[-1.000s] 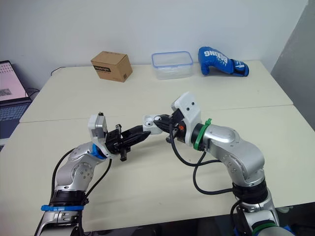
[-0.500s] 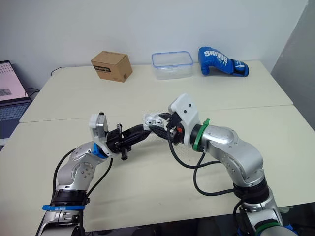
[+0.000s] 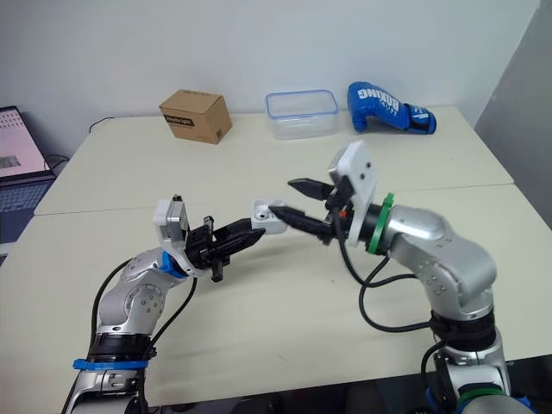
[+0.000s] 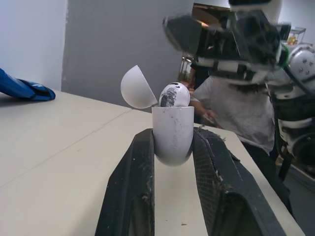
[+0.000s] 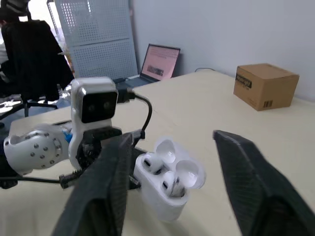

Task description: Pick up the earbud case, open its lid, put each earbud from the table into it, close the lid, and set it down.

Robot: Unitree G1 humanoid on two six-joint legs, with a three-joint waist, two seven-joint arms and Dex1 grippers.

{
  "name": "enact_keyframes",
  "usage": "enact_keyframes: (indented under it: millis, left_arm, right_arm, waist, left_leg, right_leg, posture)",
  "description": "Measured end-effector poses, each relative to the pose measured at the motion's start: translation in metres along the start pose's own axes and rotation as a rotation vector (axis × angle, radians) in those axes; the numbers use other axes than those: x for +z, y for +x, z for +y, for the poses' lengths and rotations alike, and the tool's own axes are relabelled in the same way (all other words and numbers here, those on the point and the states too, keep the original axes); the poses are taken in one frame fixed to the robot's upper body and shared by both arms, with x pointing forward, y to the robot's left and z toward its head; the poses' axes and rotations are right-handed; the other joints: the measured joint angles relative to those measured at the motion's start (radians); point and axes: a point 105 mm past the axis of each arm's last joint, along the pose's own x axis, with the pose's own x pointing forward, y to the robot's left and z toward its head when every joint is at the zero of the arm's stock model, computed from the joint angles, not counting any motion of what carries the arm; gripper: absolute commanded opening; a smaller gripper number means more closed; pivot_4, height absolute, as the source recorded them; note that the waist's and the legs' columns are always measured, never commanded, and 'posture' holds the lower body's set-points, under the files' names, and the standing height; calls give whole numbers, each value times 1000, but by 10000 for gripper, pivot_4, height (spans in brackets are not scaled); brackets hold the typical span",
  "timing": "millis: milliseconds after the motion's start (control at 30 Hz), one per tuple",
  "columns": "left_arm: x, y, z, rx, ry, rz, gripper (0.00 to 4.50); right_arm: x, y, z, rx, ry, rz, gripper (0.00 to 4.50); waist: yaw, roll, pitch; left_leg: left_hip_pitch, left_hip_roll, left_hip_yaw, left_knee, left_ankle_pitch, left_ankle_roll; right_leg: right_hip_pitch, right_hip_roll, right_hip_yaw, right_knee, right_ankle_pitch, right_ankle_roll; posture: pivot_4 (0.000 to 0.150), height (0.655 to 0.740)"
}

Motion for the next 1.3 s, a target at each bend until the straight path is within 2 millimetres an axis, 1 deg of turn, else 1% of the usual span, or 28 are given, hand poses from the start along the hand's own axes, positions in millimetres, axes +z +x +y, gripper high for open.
enact_keyframes:
  millis: [67,133,167,267,333,500,600,700,800,900,1067,1300]
  left_arm:
    - [0,0,-1,-7,-2,-1,7501]
    - [1,0,-2,-21,-7,-6,7501]
    - [1,0,-3,-25,-9,-8,7501]
    - [2,1,-3,-30,-22,-9,7501]
    - [2,1,-3,-34,-24,-12,7501]
    - [3,4,-5,-50,-37,-13,7501]
    - [3,5,-6,-57,-40,-12,7501]
    - [4,7,-8,-66,-47,-7,7501]
    - [3,7,-9,-71,-61,-1,7501]
    - [2,8,-10,-76,-70,3,7501]
    - [1,8,-11,-84,-81,7,7501]
    - [1,8,-11,-83,-82,7,7501]
  right_arm:
    - [7,0,-12,-21,-16,4,10605]
    - [1,-1,-23,-44,-12,40,2960]
    - [-3,-1,-27,-52,-8,58,422]
    - [-24,-1,-36,-43,-15,149,422]
    - [-34,0,-39,-31,-21,187,422]
    - [-60,11,-45,24,-87,281,422]
    - [-67,18,-44,55,-103,288,422]
    - [-65,28,-38,97,-122,261,422]
    - [-57,40,-32,132,-155,223,422]
    - [-52,46,-27,164,-163,197,422]
    - [-51,45,-24,188,-180,200,422]
    - [-47,40,-14,230,-211,200,422]
  waist:
    - [0,0,0]
    - [-1,0,0]
    - [-1,0,0]
    - [-1,0,0]
    - [-1,0,0]
    - [-3,0,0]
    - [-3,0,0]
    - [-3,0,0]
    - [-3,0,0]
    - [-3,0,0]
    - [-2,0,0]
    - [-1,0,0]
  left_leg:
    - [0,0,0,0,0,0]
    - [0,0,1,0,0,0]
    - [0,0,1,0,0,0]
    - [0,0,1,0,0,0]
    - [0,0,1,0,0,0]
    - [0,0,1,0,0,0]
    - [0,0,1,0,0,0]
    - [0,0,1,0,0,0]
    - [0,0,1,0,0,0]
    - [0,0,0,0,0,0]
    - [0,0,0,0,0,0]
    - [0,0,0,0,0,0]
  right_leg:
    - [0,0,0,0,0,0]
    - [0,0,0,-1,0,0]
    - [0,0,0,-1,0,0]
    - [0,0,1,-1,0,0]
    - [0,0,0,-1,0,0]
    - [0,0,0,-1,0,0]
    - [0,0,0,-1,0,0]
    - [0,0,0,-1,0,0]
    - [0,0,0,-1,0,0]
    - [0,0,0,-1,0,0]
    - [0,0,0,-1,0,0]
    - [0,0,0,-1,0,0]
  posture:
    - [1500,7307]
    - [1500,7307]
    - [1500,7307]
    - [1500,7307]
    - [1500,7307]
    - [1500,7307]
    - [1500,7307]
    - [1500,7307]
    - [1500,7307]
    - [1500,7307]
    - [1500,7307]
    - [1500,7307]
